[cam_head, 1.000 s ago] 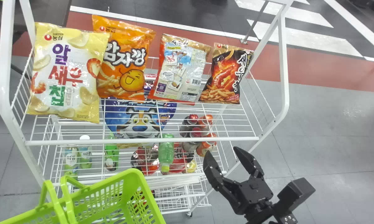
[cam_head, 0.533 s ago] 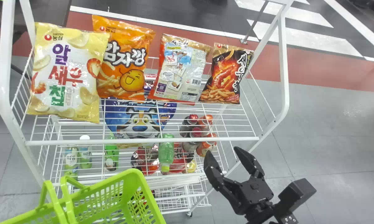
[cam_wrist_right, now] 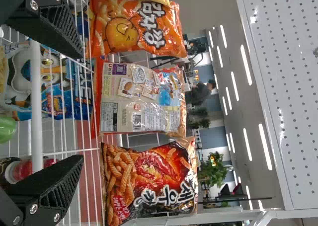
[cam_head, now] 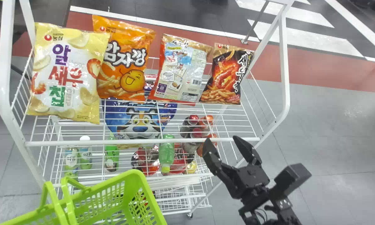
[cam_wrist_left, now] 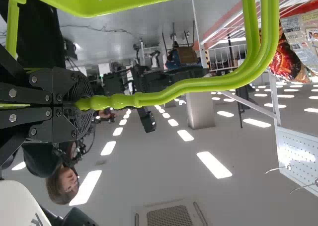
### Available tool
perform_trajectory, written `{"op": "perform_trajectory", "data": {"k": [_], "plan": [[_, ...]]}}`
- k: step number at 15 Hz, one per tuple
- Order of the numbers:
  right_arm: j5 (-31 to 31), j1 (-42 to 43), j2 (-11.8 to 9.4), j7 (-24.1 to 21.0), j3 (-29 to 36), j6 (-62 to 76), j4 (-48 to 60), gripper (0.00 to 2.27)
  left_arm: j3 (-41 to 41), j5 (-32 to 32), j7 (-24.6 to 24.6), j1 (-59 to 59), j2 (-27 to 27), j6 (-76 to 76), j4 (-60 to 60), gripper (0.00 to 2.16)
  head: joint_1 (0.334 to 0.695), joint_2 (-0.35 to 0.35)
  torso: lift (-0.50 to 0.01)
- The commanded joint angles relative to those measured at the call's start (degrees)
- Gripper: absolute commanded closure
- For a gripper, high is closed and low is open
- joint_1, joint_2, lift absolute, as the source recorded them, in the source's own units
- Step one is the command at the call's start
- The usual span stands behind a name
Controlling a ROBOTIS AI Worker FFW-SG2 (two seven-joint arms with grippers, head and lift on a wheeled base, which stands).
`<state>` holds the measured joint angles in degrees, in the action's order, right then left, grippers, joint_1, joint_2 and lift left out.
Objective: Hold basket handle with left hand then pick Saewookkang with right hand and place into basket
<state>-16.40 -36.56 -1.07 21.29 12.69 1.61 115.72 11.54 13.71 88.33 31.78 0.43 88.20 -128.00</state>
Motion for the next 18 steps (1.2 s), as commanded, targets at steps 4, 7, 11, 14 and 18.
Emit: {"op": "perform_trajectory", "data": {"k": [4, 7, 11, 14, 18], "plan": [[0.49, 8.61, 0.01, -4.41, -2.05, -10.18, 0.04, 0.08, -0.99, -0.26, -0.35, 0.30, 0.45, 1.83, -0.58, 2.15, 0.695, -0.350, -0.014], [1.02, 12.12, 0.10, -10.13, -4.87, -12.29, -0.05, 0.08, -2.13, -0.61, -0.70, -0.93, 0.71, 1.83, -0.58, 2.15, 0.695, -0.350, -0.014], [2.33, 19.42, 0.10, -15.84, -7.68, -17.92, -2.25, 0.08, -2.84, -0.70, -0.79, -1.11, 1.33, 1.83, -0.58, 2.15, 0.695, -0.350, -0.014], [3.39, 25.48, 0.10, -17.86, -9.17, -22.49, -5.85, 0.08, -2.84, -0.70, -0.70, -0.40, 1.50, 1.83, -1.02, 2.15, 0.695, -0.323, -0.014], [3.65, 32.43, 0.01, -17.95, -9.44, -25.83, -10.25, 0.08, -2.84, -0.61, -0.26, 0.04, 1.94, 1.83, -1.28, 2.15, 0.695, -0.287, -0.014]]}}
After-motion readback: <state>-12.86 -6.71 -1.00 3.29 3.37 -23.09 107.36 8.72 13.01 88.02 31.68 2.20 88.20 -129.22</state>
